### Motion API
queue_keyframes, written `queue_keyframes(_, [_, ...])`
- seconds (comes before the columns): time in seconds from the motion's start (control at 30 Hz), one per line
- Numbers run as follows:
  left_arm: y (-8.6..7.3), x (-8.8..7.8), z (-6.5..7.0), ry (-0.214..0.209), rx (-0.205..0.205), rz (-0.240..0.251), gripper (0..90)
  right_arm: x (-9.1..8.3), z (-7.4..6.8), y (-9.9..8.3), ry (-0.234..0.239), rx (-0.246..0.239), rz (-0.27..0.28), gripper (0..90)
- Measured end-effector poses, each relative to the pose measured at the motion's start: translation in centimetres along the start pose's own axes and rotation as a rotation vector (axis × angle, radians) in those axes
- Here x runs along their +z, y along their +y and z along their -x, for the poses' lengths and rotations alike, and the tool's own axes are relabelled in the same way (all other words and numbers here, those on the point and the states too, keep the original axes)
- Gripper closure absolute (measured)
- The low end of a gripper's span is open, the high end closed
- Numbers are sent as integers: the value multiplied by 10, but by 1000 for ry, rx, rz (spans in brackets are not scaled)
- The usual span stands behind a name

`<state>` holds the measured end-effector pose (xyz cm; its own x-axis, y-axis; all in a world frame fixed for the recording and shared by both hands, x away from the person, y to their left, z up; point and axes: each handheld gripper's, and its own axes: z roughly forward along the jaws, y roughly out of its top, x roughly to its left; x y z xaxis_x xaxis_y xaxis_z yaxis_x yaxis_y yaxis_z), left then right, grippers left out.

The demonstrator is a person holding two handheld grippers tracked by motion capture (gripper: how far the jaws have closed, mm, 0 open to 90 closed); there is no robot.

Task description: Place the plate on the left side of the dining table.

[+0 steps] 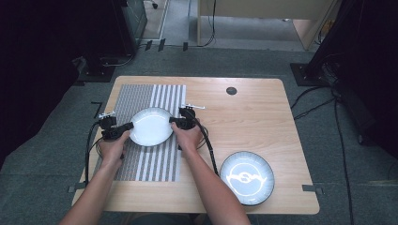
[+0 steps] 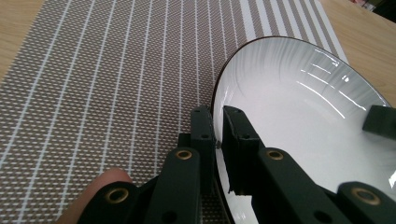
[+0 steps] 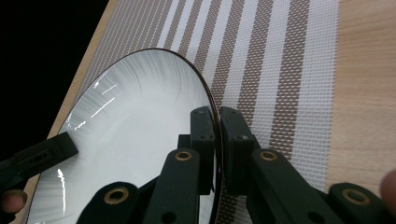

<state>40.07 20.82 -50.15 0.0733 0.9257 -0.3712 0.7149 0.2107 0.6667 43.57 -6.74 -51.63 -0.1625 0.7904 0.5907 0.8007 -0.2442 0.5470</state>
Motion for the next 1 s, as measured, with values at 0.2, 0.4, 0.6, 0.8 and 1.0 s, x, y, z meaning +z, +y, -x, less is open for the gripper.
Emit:
queue_keyframes(0.2, [5,-4,-7,16,-23,20,844,5,-9,1,15,14,0,861])
queue_keyframes(0.4, [3,-7,-16,24,-34,20,843,12,-15,-3,21,-8,4,861])
queue_keyframes(0.6, [2,-7,-19,6,-41,12,840,14,-16,-5,18,-18,2,855])
queue_keyframes(0.8, [2,-11,-18,-7,-26,5,699,10,-17,-5,28,-44,11,717])
queue_keyframes(1.0, [4,-23,-19,2,1,-8,479,0,-18,-4,-65,-166,40,536])
